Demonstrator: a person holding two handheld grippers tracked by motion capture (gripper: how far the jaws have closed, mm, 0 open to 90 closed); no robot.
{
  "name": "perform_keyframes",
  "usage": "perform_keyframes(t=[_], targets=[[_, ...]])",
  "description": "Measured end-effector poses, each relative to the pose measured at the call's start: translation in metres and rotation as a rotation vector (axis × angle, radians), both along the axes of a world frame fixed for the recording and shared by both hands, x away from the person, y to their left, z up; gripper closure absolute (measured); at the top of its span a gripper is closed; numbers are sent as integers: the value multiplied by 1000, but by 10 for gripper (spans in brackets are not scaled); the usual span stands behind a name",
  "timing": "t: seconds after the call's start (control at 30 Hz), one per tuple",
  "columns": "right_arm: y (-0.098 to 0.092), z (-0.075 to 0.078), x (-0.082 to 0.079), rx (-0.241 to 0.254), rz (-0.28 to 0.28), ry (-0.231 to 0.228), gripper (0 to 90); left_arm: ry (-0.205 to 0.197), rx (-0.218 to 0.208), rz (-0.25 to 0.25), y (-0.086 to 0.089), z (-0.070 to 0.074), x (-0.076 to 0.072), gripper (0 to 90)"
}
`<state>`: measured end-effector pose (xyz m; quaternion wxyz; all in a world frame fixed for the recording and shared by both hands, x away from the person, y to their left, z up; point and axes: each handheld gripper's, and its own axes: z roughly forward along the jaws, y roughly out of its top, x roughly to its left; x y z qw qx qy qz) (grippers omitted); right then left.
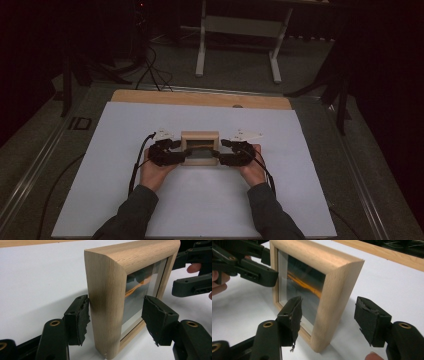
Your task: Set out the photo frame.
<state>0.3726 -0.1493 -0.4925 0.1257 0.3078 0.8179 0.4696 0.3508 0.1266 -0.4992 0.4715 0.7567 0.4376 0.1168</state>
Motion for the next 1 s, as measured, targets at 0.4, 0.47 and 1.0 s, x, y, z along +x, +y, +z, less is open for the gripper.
perform_keyframes(t=[0.4, 0.47, 1.0], targets=[[-13, 6, -7, -16, -26, -7, 374, -27, -21, 55, 22, 12, -11, 371], [-14, 6, -8, -19, -27, -7, 372, -34, -14, 62, 25, 15, -13, 371], [-33, 10, -19, -33, -54, -12, 348, -55, 69, 99, 49, 15, -39, 354]])
